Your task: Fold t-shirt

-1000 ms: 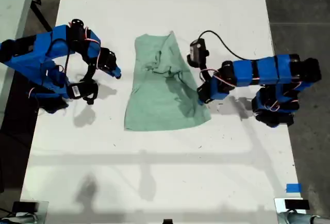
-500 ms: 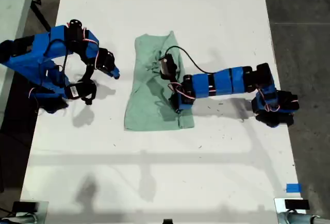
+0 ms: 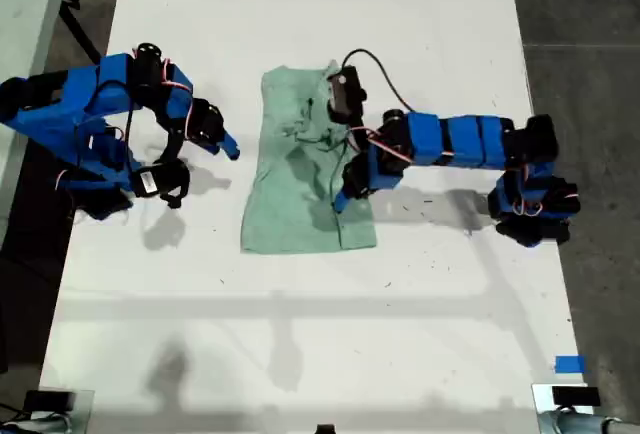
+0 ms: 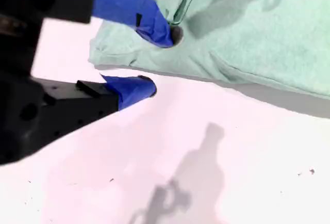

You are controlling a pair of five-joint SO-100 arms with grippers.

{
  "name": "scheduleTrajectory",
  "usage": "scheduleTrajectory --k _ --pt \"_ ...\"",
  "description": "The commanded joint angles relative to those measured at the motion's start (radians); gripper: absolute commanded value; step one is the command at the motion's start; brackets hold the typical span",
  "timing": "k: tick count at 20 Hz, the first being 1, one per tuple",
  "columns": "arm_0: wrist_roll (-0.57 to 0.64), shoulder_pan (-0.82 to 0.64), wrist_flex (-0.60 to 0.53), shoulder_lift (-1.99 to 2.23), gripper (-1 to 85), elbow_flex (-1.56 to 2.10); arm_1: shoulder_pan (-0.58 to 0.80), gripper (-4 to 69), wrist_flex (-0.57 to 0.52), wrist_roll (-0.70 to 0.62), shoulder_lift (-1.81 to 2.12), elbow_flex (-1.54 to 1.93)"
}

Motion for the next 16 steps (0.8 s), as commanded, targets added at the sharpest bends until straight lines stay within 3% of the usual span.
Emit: scheduleTrajectory --k 1,5,10,16 --pt "-0.083 0.1 0.008 0.021 10.5 -0.008 0.072 23.7 0.005 -0.006 0.29 0.21" --pt "-0.173 0.193 -0.005 -0.015 9.9 -0.018 0.16 22.2 -0.011 -0.002 0.543 0.522" --pt "-0.175 0.23 -0.089 -0.092 29.8 -0.012 0.192 20.3 -0.041 -0.008 0.621 0.637" --pt "-0.17 0.212 -0.249 -0.282 29.4 0.037 0.183 19.8 -0.067 -0.008 0.623 0.653"
